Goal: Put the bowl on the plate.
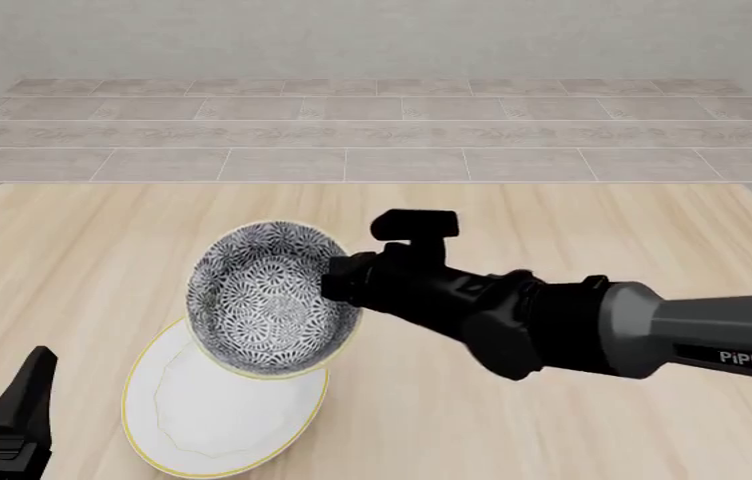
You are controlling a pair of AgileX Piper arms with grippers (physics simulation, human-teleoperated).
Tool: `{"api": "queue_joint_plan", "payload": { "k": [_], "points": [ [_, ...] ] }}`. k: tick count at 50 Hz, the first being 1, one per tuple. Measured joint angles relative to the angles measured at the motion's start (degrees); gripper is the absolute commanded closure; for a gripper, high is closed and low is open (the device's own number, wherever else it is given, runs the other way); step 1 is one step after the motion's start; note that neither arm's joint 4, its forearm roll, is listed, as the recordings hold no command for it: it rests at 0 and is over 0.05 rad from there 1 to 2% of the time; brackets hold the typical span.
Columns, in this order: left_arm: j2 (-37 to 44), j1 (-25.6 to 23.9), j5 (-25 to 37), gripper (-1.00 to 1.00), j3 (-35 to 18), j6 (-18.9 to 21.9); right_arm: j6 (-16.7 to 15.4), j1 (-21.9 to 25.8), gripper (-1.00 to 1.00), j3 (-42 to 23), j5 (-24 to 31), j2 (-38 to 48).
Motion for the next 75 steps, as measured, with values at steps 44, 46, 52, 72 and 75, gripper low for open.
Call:
{"api": "queue_joint_plan", "payload": {
  "k": [44, 46, 52, 72, 75],
  "points": [
    [0.0, 0.0, 0.0, -1.0, 0.0, 0.0, 0.37, 2.94, 1.0, -4.12, -0.97, 7.8],
    [0.0, 0.0, 0.0, -1.0, 0.0, 0.0, 0.32, 3.03, 1.0, -4.31, -0.95, 8.11],
    [0.0, 0.0, 0.0, -1.0, 0.0, 0.0, 0.24, 3.18, 1.0, -4.83, -0.91, 9.11],
    [0.0, 0.0, 0.0, -1.0, 0.0, 0.0, 0.06, 3.75, 1.0, -6.34, -0.57, 11.23],
    [0.0, 0.0, 0.0, -1.0, 0.0, 0.0, 0.06, 3.8, 1.0, -6.52, -0.55, 11.51]
  ]
}}
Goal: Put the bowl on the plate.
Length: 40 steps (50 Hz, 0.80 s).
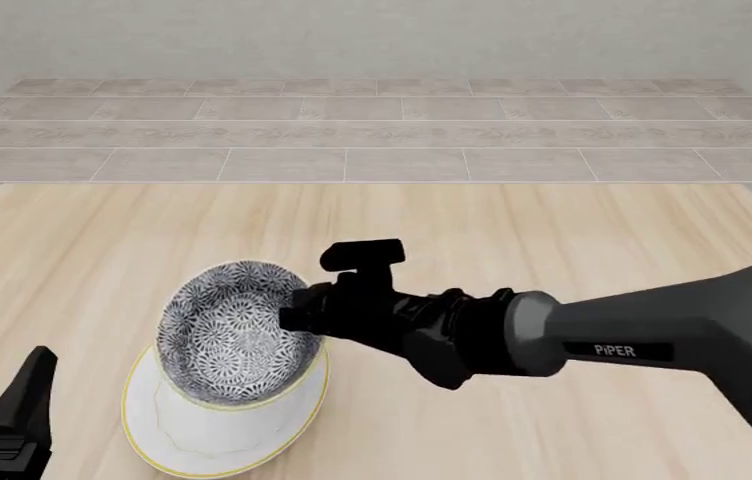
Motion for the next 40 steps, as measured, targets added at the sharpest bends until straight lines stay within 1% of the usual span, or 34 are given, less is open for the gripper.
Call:
{"api": "queue_joint_plan", "payload": {
  "k": [40],
  "points": [
    [0.0, 0.0, 0.0, -1.0, 0.0, 0.0, 0.18, 0.89, 1.0, -0.41, -0.29, 1.62]
  ]
}}
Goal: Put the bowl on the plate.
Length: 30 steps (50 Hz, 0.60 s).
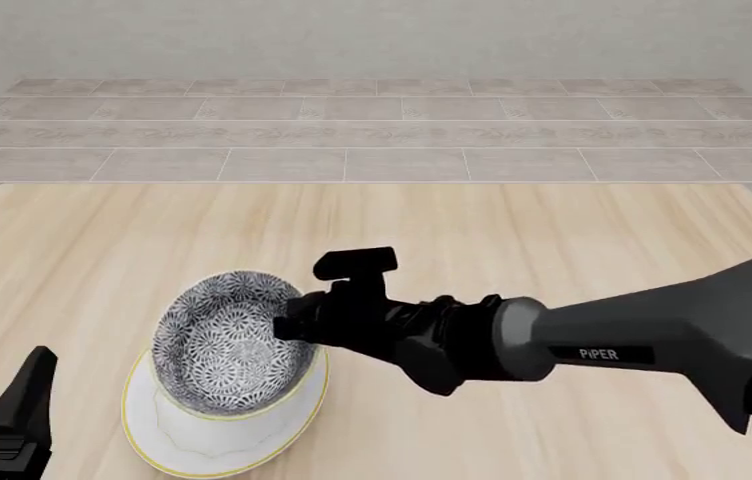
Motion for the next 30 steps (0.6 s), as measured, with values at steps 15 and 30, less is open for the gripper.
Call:
{"api": "queue_joint_plan", "payload": {
  "k": [15, 30],
  "points": [
    [0.0, 0.0, 0.0, -1.0, 0.0, 0.0, 0.16, 0.41, 1.0, -0.37, -0.1, 0.72],
    [0.0, 0.0, 0.0, -1.0, 0.0, 0.0, 0.24, 0.54, 1.0, -0.6, -0.34, 1.49]
  ]
}}
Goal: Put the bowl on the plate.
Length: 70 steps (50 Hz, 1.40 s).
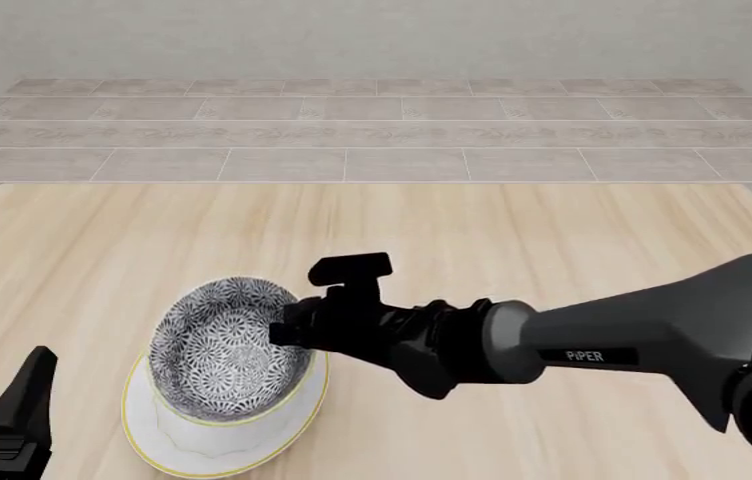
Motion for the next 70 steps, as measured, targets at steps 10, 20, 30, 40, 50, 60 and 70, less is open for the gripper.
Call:
{"api": "queue_joint_plan", "payload": {
  "k": [10, 20, 30, 40, 50, 60, 70],
  "points": [
    [0.0, 0.0, 0.0, -1.0, 0.0, 0.0, 0.07, 0.07, 1.0, -0.21, -0.11, 0.56],
    [0.0, 0.0, 0.0, -1.0, 0.0, 0.0, 0.07, 0.15, 1.0, -0.4, -0.16, 0.99],
    [0.0, 0.0, 0.0, -1.0, 0.0, 0.0, 0.02, 0.23, 1.0, -0.46, -0.2, 1.24],
    [0.0, 0.0, 0.0, -1.0, 0.0, 0.0, 0.1, 0.38, 1.0, -0.41, -0.35, 1.5],
    [0.0, 0.0, 0.0, -1.0, 0.0, 0.0, 0.11, 0.49, 1.0, -0.42, -0.52, 1.72],
    [0.0, 0.0, 0.0, -1.0, 0.0, 0.0, 0.12, 0.57, 1.0, -0.41, -0.65, 1.91],
    [0.0, 0.0, 0.0, -1.0, 0.0, 0.0, 0.07, 0.62, 1.0, -0.3, -0.85, 2.12]
  ]
}}
